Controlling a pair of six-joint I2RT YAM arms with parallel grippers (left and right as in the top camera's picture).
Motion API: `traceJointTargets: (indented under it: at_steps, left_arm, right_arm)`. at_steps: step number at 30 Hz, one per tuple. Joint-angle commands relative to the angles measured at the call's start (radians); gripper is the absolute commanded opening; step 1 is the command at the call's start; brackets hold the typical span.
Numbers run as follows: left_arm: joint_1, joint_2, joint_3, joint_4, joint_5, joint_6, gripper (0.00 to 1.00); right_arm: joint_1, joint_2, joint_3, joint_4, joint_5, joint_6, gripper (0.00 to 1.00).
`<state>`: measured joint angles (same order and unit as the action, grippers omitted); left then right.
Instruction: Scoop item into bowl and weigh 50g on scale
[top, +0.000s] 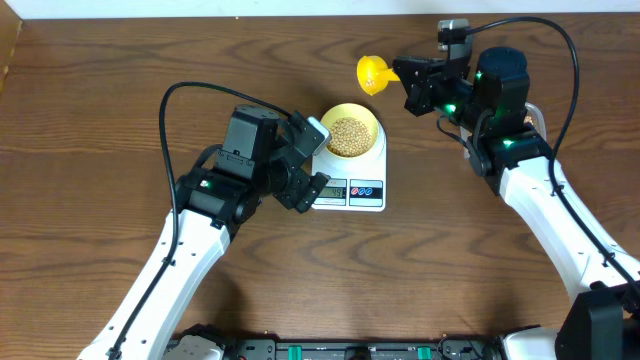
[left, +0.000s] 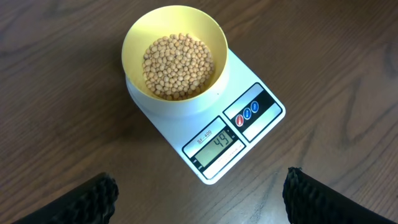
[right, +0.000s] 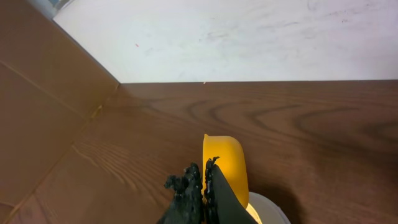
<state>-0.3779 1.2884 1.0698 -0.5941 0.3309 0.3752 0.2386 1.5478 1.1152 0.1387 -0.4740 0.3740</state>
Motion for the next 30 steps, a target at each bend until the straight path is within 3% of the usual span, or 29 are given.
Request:
traceJointTargets:
  at_steps: [1,14,30]
  left_arm:
    - [-0.001,-0.014,-0.007,0.001,0.0,0.017,0.87]
    - [-0.001,-0.014,-0.007,0.0,0.0,0.017,0.87]
    - [-0.001,-0.014,-0.007,0.0,0.0,0.017,0.87]
  right_arm:
    - [-0.005,0.009,0.001,-0.001,0.005,-0.031,0.01]
    - [0.041,0.009,0.001,-0.076,0.004,-0.308,0.01]
    - [0.082,0.043,0.001,-0.087,-0.009,-0.378,0.01]
